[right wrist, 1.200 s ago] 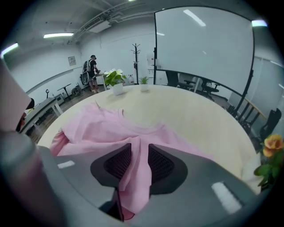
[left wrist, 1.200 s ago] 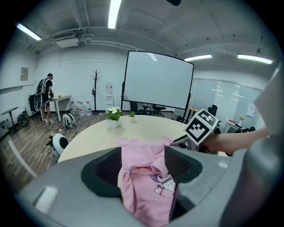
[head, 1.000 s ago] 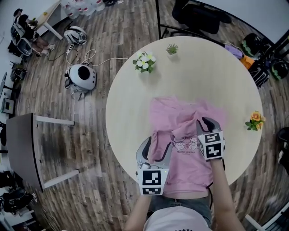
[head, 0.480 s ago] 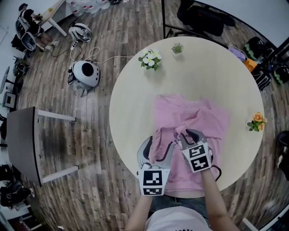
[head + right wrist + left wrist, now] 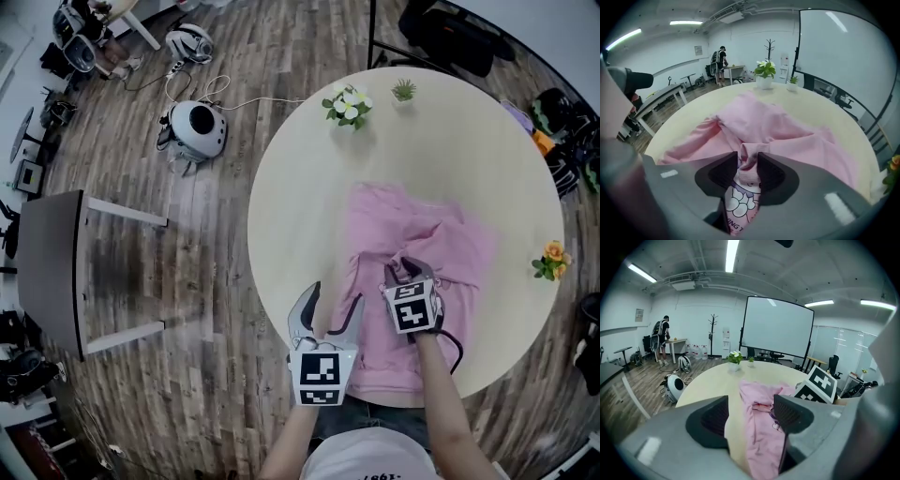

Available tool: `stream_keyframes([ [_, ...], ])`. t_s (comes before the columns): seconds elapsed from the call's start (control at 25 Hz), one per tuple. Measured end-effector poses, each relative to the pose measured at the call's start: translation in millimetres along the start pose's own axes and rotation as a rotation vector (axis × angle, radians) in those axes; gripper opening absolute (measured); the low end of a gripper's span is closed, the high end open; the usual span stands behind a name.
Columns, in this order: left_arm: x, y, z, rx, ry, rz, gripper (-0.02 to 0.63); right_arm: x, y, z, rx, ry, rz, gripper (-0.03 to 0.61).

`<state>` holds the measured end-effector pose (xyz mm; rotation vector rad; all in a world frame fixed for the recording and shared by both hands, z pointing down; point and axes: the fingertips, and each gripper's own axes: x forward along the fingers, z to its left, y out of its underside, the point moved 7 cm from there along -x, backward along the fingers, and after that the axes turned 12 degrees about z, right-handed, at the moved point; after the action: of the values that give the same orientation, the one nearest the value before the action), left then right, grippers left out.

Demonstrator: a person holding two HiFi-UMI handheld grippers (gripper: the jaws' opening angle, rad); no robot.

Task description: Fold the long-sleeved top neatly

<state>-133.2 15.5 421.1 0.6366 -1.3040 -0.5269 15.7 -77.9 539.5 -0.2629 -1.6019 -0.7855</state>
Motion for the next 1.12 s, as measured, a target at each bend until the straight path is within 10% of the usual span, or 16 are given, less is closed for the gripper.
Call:
stream_keyframes([
  [0.6, -5.2, 7.4, 2.8, -0.009, -0.008, -0.015, 0.298, -27.6, -0.3, -16.2, 0.103, 0.024, -0.082, 0.063],
  [1.12, 1.1, -22.1, -60.0, 0.099, 0.082, -0.047, 0.298, -125.7, 45.7, -129.5, 0.251, 0.126, -0.231, 0.061],
])
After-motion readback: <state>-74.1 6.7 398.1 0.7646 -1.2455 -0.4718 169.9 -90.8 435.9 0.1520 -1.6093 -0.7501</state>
